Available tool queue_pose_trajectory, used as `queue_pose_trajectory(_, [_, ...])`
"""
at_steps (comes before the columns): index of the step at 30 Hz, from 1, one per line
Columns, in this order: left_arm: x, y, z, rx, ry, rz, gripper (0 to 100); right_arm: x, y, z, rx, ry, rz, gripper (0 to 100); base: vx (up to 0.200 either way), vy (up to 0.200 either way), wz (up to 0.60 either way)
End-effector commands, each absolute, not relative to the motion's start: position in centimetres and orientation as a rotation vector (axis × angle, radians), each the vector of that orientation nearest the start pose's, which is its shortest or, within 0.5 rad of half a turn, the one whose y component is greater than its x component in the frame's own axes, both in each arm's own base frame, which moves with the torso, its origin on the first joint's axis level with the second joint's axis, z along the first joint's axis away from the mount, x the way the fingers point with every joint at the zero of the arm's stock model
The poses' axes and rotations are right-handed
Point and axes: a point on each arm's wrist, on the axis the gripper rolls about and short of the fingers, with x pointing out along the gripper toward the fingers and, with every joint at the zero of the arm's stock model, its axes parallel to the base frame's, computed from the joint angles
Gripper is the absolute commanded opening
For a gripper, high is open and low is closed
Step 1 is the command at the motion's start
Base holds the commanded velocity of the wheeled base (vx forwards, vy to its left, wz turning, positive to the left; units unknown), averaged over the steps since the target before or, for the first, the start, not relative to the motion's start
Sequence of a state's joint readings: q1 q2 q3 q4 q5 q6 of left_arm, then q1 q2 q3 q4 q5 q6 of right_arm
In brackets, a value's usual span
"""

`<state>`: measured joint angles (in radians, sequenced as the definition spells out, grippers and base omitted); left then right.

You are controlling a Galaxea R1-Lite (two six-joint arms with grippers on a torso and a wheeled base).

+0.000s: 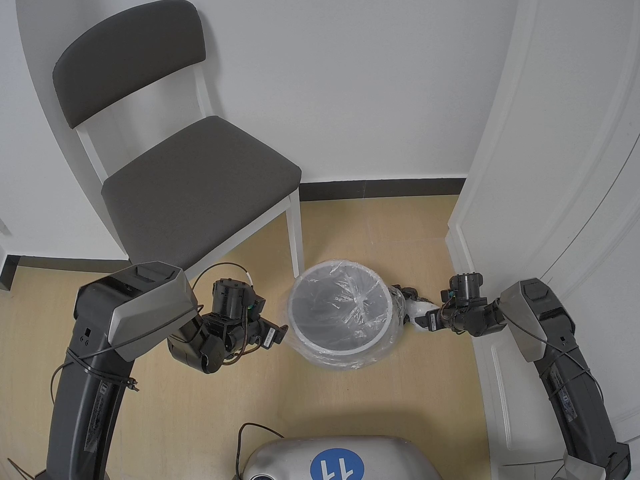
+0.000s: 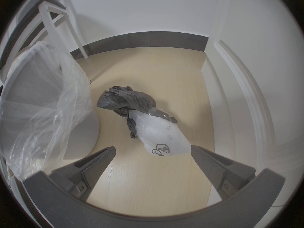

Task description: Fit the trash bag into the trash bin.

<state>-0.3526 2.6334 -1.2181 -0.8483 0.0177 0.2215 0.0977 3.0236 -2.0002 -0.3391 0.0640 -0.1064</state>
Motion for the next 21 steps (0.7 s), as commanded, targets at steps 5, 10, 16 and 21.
queue_pose_trajectory(5, [42.2,-14.8,-4.8,0.329,0.242,-0.106,100,53.0,5.2,-14.1,-0.141,0.678,0.097,100,0.0,0.0,0.0])
queue_pose_trajectory(10, [37.8,-8.4,4.0,0.306,0.17,-0.026,100,53.2,5.2,-13.8,-0.095,0.643,0.065,100,0.0,0.0,0.0])
queue_pose_trajectory(16, [31.9,-3.8,13.2,0.177,0.013,-0.012,100,53.2,5.5,-13.8,-0.096,0.643,0.071,100,0.0,0.0,0.0])
queue_pose_trajectory(21, [28.7,-2.1,18.0,0.146,-0.071,0.016,100,53.2,5.5,-13.8,-0.095,0.643,0.07,100,0.0,0.0,0.0])
